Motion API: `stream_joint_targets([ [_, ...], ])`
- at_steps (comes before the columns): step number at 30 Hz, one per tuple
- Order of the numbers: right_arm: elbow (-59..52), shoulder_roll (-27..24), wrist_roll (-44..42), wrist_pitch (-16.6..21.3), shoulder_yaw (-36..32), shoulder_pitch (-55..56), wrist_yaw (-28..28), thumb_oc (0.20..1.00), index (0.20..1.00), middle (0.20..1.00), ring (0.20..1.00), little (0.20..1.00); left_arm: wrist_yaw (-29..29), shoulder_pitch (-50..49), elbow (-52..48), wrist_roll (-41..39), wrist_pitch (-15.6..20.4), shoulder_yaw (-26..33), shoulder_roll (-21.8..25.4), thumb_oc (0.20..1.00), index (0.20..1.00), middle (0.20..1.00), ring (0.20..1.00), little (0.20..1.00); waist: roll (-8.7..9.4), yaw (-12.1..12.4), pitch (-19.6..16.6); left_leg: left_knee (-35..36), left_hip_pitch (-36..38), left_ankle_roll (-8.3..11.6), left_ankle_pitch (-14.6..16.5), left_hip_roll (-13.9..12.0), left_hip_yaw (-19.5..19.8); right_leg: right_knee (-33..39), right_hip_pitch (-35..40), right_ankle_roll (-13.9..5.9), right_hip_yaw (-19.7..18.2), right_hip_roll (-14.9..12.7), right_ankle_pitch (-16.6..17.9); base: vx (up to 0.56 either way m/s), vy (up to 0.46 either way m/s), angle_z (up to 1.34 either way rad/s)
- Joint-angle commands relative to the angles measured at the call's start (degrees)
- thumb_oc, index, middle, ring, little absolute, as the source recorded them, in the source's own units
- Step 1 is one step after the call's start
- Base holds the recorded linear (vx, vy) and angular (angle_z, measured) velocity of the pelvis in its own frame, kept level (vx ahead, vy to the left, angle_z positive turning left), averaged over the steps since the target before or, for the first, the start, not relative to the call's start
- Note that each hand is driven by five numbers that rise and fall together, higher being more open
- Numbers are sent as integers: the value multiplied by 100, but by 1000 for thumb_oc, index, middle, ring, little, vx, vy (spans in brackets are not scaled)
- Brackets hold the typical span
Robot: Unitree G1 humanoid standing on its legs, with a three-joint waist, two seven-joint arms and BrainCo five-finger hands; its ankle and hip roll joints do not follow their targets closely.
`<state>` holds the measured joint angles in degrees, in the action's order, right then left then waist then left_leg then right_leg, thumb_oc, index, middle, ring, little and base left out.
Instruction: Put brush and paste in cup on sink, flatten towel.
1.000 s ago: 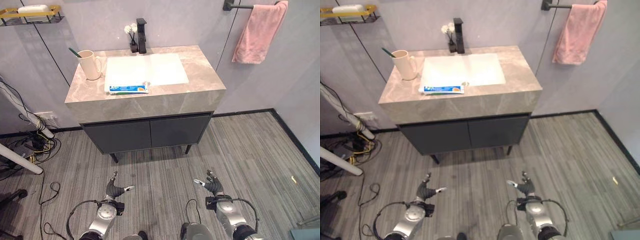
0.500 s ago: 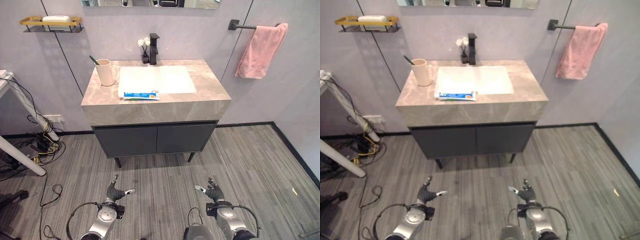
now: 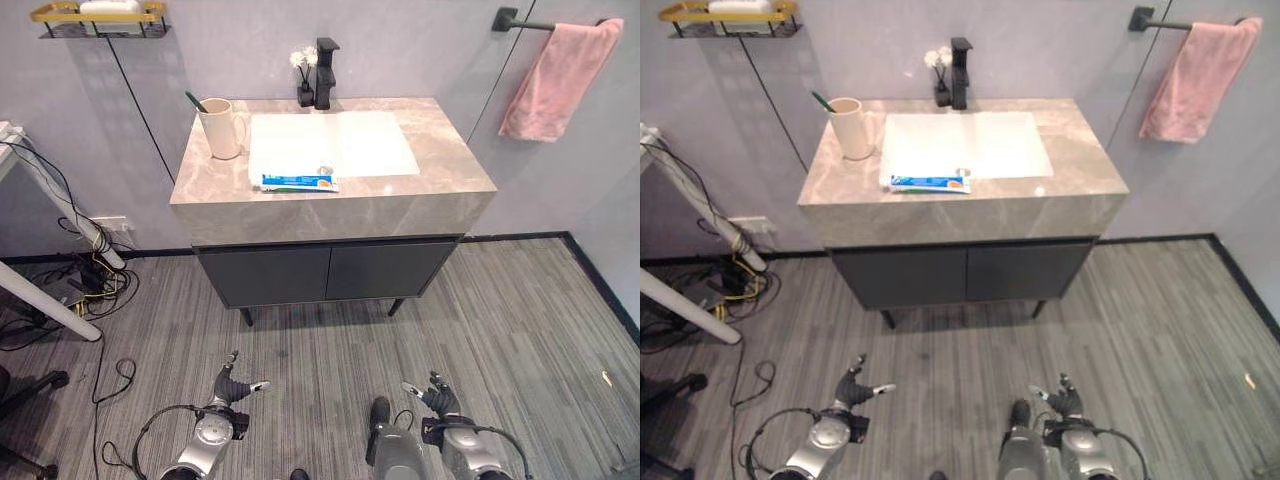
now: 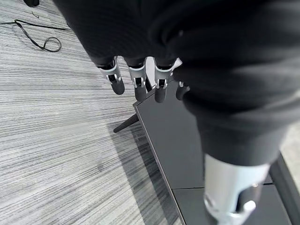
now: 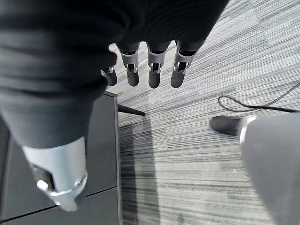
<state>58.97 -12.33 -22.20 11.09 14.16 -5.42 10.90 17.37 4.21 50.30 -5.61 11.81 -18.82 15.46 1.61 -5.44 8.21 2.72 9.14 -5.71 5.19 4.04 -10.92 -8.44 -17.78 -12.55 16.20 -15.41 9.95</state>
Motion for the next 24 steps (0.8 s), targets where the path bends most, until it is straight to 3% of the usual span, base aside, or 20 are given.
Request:
stream_joint_targets([
  [1,-29,-112,70,174,7,-327,21,1000,1000,1000,1000,1000,90,446,-66,153,174,-5,48,1000,1000,1000,1000,1000,-1,-133,4,-146,529,526,458,-177,162,-15,98,-54,-251,172,521,377,-109,26],
  [4,-69,-151,131,172,29,-273,5,1000,1000,1000,1000,1000,95,417,-99,76,181,-7,20,1000,1000,1000,1000,1000,-119,-192,-121,-102,616,664,319,-393,280,-167,62,82,-115,357,135,314,-127,26],
  [6,-146,-187,101,194,17,-235,13,1000,1000,1000,1000,1000,82,365,-149,-29,187,16,24,1000,1000,1000,1000,1000,-193,-220,-198,-604,499,889,119,-573,306,-144,203,238,8,564,-153,279,-126,10],
  [7,-146,-184,101,194,18,-235,13,1000,1000,1000,1000,1000,81,364,-149,-29,187,16,27,1000,1000,1000,1000,1000,-182,-231,-212,-606,477,887,107,-562,318,-131,193,238,14,550,-141,278,-189,2],
  [8,-280,-263,70,234,43,-231,50,1000,1000,1000,1000,1000,44,329,-345,-81,211,-26,84,1000,1000,1000,1000,1000,-144,-204,-160,-1641,30,1205,-374,-721,249,3,488,412,81,709,-310,215,-210,5],
  [9,-325,-308,58,265,46,-236,62,1000,1000,1000,1000,1000,37,352,-404,-97,222,-40,126,1000,1000,1000,1000,1000,-64,-175,-113,-2335,-306,1352,-680,-836,211,103,644,510,120,736,-350,248,-267,15],
  [12,-318,-417,136,259,87,-255,66,1000,1000,1000,1000,1000,27,395,-453,-68,216,-18,212,1000,1000,1000,1000,1000,182,-23,55,-3545,-908,1521,-1145,-885,136,343,987,717,190,724,-462,166,-180,0],
  [13,-284,-427,139,265,56,-245,73,1000,1000,1000,1000,1000,6,387,-484,-68,219,-16,225,1000,1000,1000,1000,1000,213,0,81,-3478,-1082,1472,-1098,-1046,0,432,1075,722,242,715,-486,128,-90,-18],
  [14,-284,-427,139,265,56,-245,73,1000,1000,1000,1000,1000,6,387,-484,-68,219,-16,225,1000,1000,1000,1000,1000,213,0,81,-3478,-1082,1472,-1098,-1046,0,432,1075,722,242,715,-486,132,-48,-6],
  [16,-228,-480,122,274,-31,-222,106,1000,1000,1000,1000,1000,-5,337,-529,-53,241,4,216,1000,1000,1000,1000,1000,216,30,86,-2965,-1249,1361,-833,-1357,-487,638,1318,627,370,681,-525,220,-5,12],
  [18,-216,-512,110,283,-76,-200,109,1000,1000,1000,1000,1000,4,322,-547,-31,244,12,216,1000,1000,1000,1000,1000,229,70,82,-2615,-1373,1306,-687,-1399,-636,750,1433,563,375,657,-536,211,53,25],
  [19,-279,-567,182,288,-98,-150,127,1000,1000,1000,1000,1000,10,269,-615,49,245,36,264,1000,1000,1000,1000,1000,218,114,55,-1876,-1604,1212,-495,-1398,-794,834,1510,481,350,611,-592,235,118,16],
  [21,-446,-601,296,285,-38,-118,111,1000,1000,1000,1000,1000,27,171,-697,158,244,58,295,1000,1000,1000,1000,1000,117,216,26,-889,-1770,1241,-870,-1291,-674,924,1605,431,239,677,-635,261,146,6],
  [22,-449,-602,297,283,-37,-114,112,1000,1000,1000,1000,1000,27,167,-699,159,243,58,294,1000,1000,1000,1000,1000,121,217,28,-857,-1748,1241,-887,-1282,-679,926,1612,429,237,673,-635,290,167,-22],
  [23,-475,-608,366,296,-13,-108,109,1000,1000,1000,1000,1000,24,51,-731,267,258,73,341,1000,1000,1000,1000,1000,32,329,27,-280,-1857,1288,-1294,-1246,-355,968,1752,410,112,731,-704,283,154,-26],
  [24,-460,-596,388,295,-22,-119,84,1000,1000,1000,1000,1000,-19,-33,-766,322,263,82,386,1000,1000,1000,1000,1000,11,367,22,-242,-1849,1284,-1314,-1215,-221,940,1801,404,63,723,-743,375,209,-44],
])
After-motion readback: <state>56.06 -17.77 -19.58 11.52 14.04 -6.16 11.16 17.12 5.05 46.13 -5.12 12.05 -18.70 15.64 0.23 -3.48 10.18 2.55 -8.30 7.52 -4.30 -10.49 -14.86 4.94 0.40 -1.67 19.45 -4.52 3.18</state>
